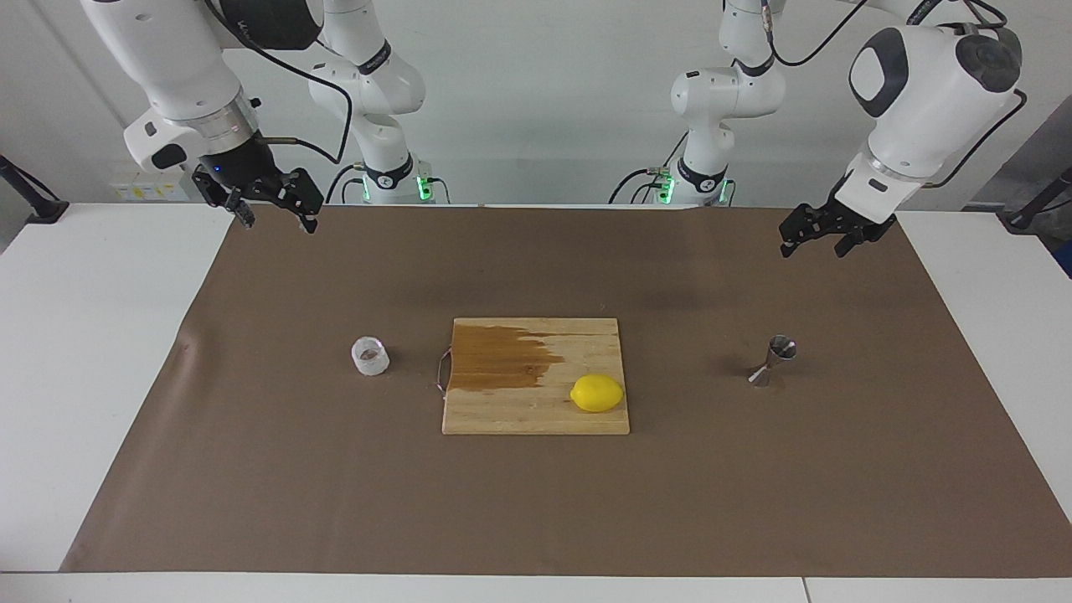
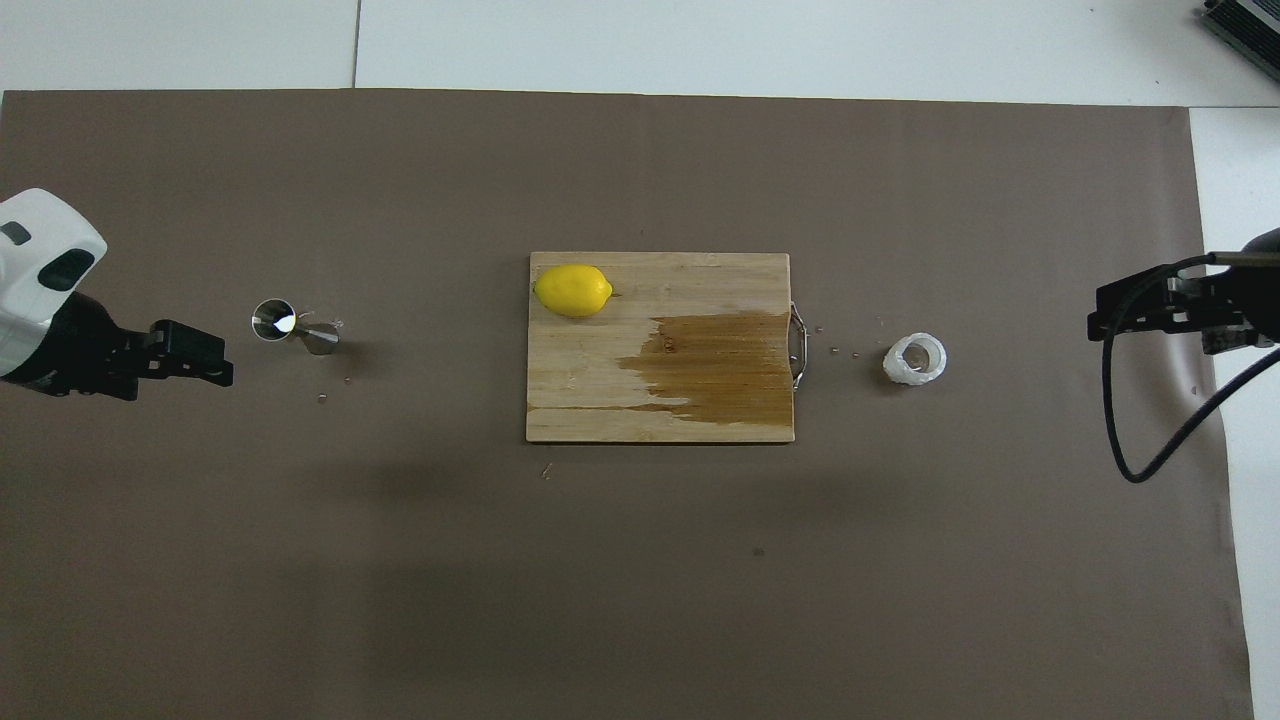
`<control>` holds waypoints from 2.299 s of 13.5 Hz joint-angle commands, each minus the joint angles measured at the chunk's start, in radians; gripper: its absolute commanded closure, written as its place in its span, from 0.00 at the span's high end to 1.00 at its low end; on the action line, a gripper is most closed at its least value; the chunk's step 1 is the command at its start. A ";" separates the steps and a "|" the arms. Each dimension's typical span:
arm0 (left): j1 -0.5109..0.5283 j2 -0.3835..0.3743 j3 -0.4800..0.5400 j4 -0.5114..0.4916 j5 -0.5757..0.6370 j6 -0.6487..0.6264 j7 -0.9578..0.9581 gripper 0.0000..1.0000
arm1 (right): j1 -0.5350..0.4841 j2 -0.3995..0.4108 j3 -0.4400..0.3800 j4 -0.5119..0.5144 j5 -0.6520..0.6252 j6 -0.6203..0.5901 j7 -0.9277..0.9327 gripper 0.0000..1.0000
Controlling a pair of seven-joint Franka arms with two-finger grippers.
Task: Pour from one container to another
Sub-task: 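Reach the open left gripper toward the small silver cup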
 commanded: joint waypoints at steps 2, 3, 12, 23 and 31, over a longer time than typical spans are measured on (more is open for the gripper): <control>0.075 0.113 -0.005 0.044 -0.160 -0.091 -0.181 1.00 | -0.012 -0.009 0.009 -0.006 0.005 -0.004 -0.001 1.00; 0.104 0.133 -0.013 0.045 -0.202 -0.114 -0.276 1.00 | -0.012 -0.009 0.009 -0.006 0.005 -0.004 -0.001 1.00; 0.407 0.463 -0.282 0.283 -0.388 -0.239 -0.602 1.00 | -0.012 -0.009 0.007 -0.006 0.005 -0.004 -0.001 1.00; 0.686 0.633 -0.614 0.314 -0.402 -0.104 -0.811 1.00 | -0.012 -0.009 0.009 -0.006 0.005 -0.004 -0.001 1.00; 0.693 0.713 -0.614 0.350 -0.392 -0.105 -0.819 1.00 | -0.012 -0.009 0.009 -0.006 0.005 -0.004 -0.001 1.00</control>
